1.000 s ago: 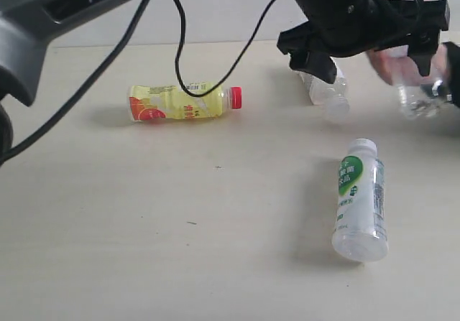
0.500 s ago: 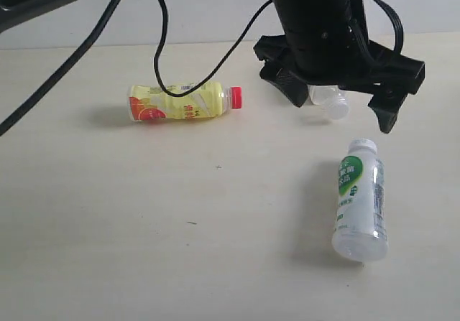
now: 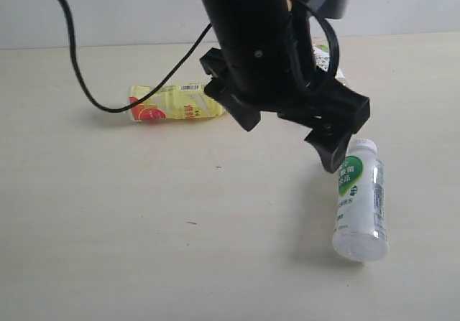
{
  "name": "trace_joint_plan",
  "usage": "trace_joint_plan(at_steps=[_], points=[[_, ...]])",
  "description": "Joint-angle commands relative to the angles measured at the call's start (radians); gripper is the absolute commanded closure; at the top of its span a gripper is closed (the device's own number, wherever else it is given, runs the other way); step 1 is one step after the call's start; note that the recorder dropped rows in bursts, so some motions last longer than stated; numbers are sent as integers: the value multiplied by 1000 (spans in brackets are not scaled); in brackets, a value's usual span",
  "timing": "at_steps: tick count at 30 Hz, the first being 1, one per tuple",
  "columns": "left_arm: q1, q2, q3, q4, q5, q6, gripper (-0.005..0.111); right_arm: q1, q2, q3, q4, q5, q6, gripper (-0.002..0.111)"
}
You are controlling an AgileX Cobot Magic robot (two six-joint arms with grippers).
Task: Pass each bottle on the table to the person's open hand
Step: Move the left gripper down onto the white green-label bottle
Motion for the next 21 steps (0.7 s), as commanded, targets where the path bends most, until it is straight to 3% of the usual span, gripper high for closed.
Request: trace_joint_plan(at_steps=[1, 13, 21], points=[[-3, -94, 141, 9, -2, -3, 3, -6, -6, 5, -6, -6, -1, 108], [-3, -329, 457, 5, -144, 14, 3, -6, -6, 5, -6, -6, -1, 108], [-3, -381, 612, -50, -337, 15, 3, -6, -6, 5, -6, -8, -1, 108]])
